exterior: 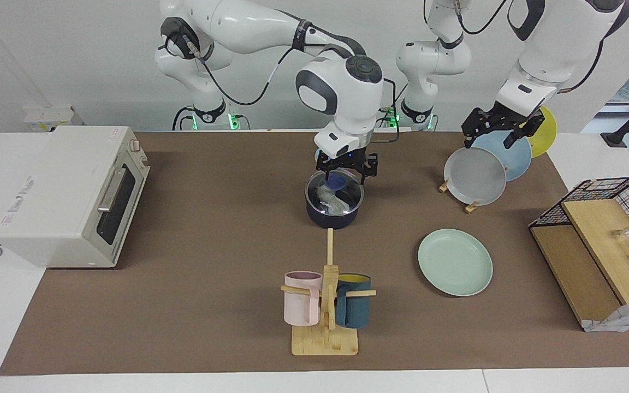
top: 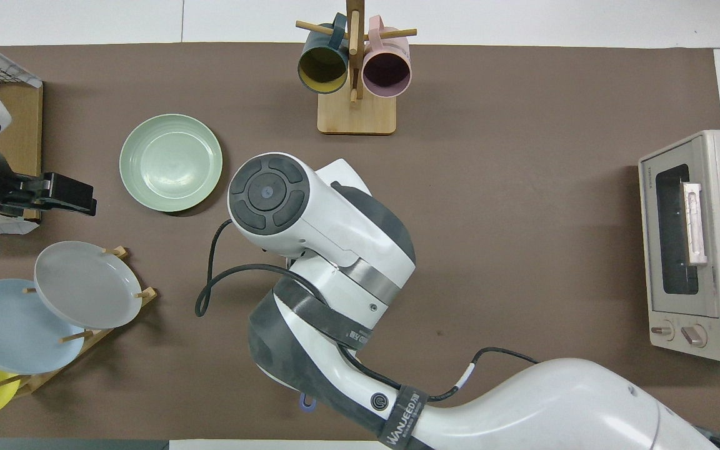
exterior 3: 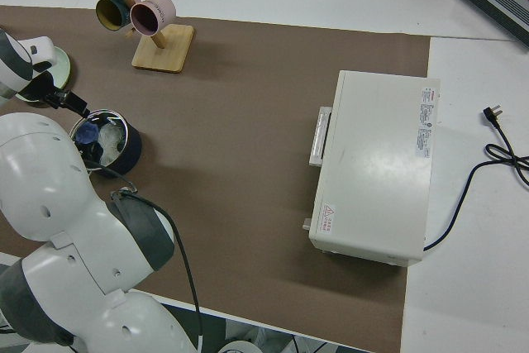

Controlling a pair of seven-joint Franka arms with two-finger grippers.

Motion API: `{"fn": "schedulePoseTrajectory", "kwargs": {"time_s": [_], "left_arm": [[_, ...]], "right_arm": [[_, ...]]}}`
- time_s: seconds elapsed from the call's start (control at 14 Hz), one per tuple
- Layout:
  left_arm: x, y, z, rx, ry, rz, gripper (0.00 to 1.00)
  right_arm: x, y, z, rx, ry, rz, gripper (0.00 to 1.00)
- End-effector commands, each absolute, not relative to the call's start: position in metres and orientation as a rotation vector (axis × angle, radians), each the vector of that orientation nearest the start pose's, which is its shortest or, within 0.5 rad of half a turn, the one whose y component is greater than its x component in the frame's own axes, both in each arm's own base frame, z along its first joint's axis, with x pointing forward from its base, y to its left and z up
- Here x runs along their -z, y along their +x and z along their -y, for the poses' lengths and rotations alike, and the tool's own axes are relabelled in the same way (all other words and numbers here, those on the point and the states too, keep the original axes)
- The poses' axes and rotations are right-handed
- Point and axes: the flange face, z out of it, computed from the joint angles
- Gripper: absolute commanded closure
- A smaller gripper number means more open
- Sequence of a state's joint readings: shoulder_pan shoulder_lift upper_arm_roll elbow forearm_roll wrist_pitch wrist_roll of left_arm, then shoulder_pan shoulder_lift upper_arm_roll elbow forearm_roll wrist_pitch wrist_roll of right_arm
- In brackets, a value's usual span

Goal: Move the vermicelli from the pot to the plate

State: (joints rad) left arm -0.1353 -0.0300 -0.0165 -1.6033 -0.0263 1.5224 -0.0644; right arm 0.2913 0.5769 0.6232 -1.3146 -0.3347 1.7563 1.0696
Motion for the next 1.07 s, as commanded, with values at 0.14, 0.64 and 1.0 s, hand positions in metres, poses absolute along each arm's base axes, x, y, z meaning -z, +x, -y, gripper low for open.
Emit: {"fn": "schedulePoseTrajectory", "kwargs": {"time_s": [0.14,0.64,1.0], "left_arm": [[-0.627,0.529,0.080,-0.083,-3.143,-0.141,0.00],[-0.627,0.529,0.080,-0.083,-3.143,-0.141,0.00],[-0.627,0.529,0.080,-0.086,-3.143,-0.141,0.00]], "right_arm": [[-0.424,0.511,-0.466,-0.034,-3.202,-0.151,0.00],[-0.408,0.503,-0.455,-0.068,-3.227,-0.158,0.03],[-0.403,0.499,-0.455,-0.076,-3.236,-0.149,0.13]]}}
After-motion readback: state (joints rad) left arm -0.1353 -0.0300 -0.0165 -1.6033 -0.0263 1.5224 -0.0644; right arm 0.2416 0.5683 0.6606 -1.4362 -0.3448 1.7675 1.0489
